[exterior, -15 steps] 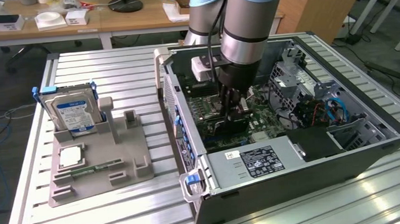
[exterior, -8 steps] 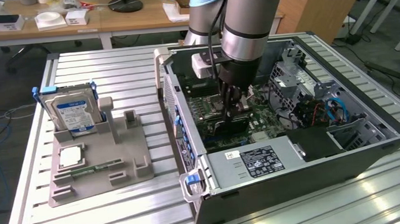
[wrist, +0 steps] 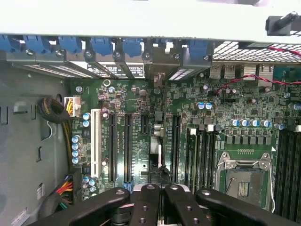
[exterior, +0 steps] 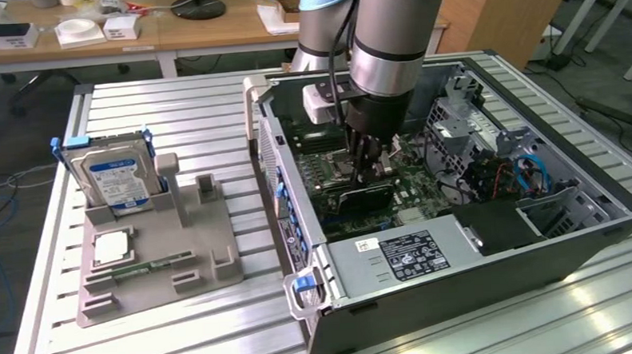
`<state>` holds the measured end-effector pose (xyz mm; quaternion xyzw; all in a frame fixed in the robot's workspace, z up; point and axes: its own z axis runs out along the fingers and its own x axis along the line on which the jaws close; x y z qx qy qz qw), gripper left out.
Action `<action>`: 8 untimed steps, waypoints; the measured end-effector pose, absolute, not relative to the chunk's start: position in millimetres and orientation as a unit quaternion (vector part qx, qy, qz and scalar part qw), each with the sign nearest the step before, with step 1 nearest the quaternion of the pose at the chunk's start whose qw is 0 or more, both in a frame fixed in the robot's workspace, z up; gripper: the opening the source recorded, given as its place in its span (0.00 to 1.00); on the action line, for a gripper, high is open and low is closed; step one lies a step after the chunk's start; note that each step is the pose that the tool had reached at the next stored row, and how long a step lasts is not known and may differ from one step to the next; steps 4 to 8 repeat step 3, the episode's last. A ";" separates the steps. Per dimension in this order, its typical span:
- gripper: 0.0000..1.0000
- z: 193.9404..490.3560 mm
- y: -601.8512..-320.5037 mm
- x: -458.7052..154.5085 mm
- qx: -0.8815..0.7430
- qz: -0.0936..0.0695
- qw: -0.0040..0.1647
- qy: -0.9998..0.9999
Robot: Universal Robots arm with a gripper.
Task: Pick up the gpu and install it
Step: 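Press down on the gpu until it lock into place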
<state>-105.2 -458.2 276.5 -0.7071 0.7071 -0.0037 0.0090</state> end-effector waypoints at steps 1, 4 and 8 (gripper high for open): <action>0.10 276.5 -458.2 -105.1 -0.707 -0.004 0.009 0.707; 0.10 276.5 -458.2 -105.1 -0.707 -0.004 0.009 0.707; 0.10 276.5 -458.2 -105.1 -0.707 -0.004 0.009 0.707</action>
